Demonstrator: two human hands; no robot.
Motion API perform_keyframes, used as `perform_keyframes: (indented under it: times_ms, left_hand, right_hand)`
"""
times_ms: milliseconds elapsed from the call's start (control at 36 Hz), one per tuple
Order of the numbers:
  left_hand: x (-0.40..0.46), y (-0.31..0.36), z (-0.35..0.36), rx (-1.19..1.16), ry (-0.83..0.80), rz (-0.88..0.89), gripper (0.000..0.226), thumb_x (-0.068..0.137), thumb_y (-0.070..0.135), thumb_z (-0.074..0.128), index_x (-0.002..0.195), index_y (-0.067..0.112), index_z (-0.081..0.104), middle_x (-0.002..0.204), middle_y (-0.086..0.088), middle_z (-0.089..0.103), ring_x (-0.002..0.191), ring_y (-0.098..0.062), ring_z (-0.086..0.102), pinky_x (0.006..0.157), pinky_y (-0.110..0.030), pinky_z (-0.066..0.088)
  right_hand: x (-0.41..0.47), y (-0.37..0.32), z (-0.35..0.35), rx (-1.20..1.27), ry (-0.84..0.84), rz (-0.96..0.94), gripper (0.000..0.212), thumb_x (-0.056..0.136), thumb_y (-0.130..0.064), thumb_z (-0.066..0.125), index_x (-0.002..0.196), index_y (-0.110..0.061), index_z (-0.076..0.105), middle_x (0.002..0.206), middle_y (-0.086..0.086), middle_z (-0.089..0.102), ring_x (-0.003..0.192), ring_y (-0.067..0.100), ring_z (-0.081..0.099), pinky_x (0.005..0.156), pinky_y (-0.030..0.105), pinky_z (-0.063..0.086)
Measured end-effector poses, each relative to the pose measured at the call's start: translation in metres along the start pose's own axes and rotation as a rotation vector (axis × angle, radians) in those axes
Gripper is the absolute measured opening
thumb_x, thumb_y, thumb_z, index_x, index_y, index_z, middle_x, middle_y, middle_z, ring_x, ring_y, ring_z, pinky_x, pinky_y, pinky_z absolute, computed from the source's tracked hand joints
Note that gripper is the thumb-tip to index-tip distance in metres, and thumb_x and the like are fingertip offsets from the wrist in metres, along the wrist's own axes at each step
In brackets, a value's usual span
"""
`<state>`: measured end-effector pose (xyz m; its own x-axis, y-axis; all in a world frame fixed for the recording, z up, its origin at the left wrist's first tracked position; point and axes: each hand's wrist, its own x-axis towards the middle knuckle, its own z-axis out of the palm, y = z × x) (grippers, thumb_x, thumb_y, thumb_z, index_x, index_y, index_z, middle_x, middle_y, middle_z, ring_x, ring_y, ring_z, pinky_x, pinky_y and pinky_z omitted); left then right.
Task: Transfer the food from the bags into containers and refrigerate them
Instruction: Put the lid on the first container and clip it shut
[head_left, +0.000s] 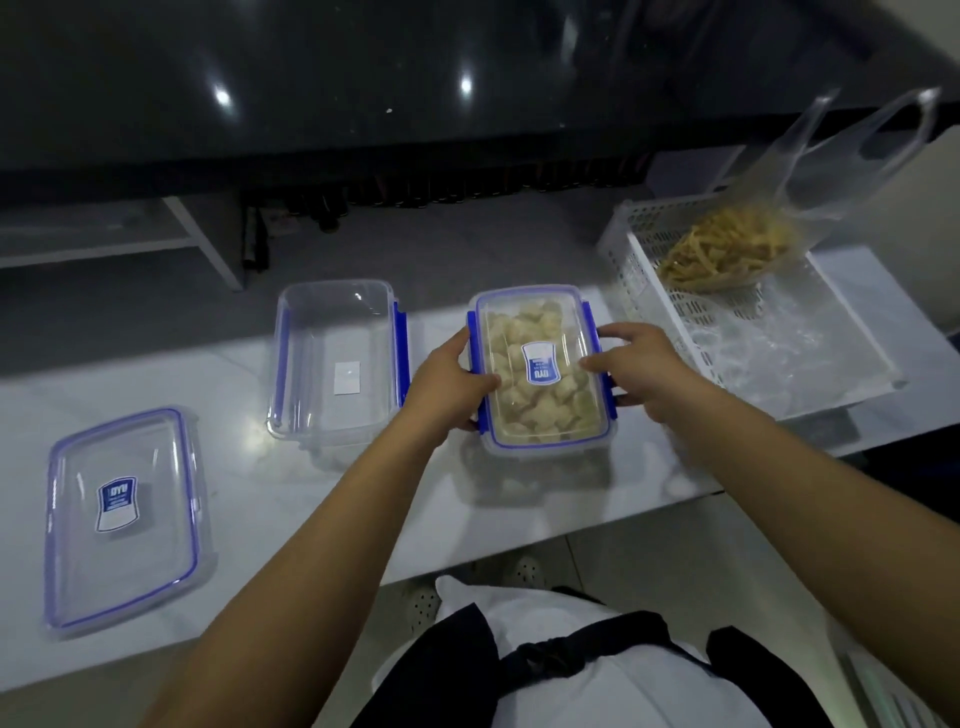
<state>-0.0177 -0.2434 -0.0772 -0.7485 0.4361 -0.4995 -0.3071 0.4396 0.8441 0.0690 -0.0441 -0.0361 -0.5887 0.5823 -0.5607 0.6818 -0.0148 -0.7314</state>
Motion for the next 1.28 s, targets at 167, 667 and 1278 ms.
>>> perform_keyframes:
  times_ms: [167,667,1278]
  left_hand:
    - [0.024,0.036,0.008,-0.004,0.013,0.028,0.077,0.086,0.007,0.07,0.149,0.04,0.039,0.112,-0.005,0.069,0.091,-0.027,0.071,0.051,-0.036,0.06]
    - [0.029,0.022,0.028,-0.02,-0.079,0.072,0.064,0.086,0.006,0.071,0.134,0.038,0.046,0.113,-0.002,0.069,0.099,-0.022,0.069,0.068,-0.037,0.063]
    - [0.005,0.01,0.063,1.144,-0.123,0.548,0.071,0.098,0.049,0.055,0.157,0.045,0.016,0.17,0.001,-0.003,0.156,-0.027,-0.004,0.124,-0.042,0.006]
  right_hand:
    - [0.026,-0.016,-0.009,0.009,0.055,-0.047,0.058,0.085,0.005,0.068,0.137,-0.019,0.056,0.118,0.015,0.066,0.082,0.028,0.065,0.055,0.032,0.051]
    - [0.024,0.025,-0.015,-0.508,0.06,-0.408,0.05,0.092,-0.021,0.064,0.142,-0.019,0.054,0.146,0.006,0.052,0.121,0.027,0.057,0.096,0.029,0.044]
    - [0.035,-0.046,-0.193,-0.007,0.745,-0.551,0.11,0.075,-0.045,0.081,0.158,-0.027,0.011,0.162,0.009,0.016,0.147,0.033,0.018,0.115,0.051,0.026]
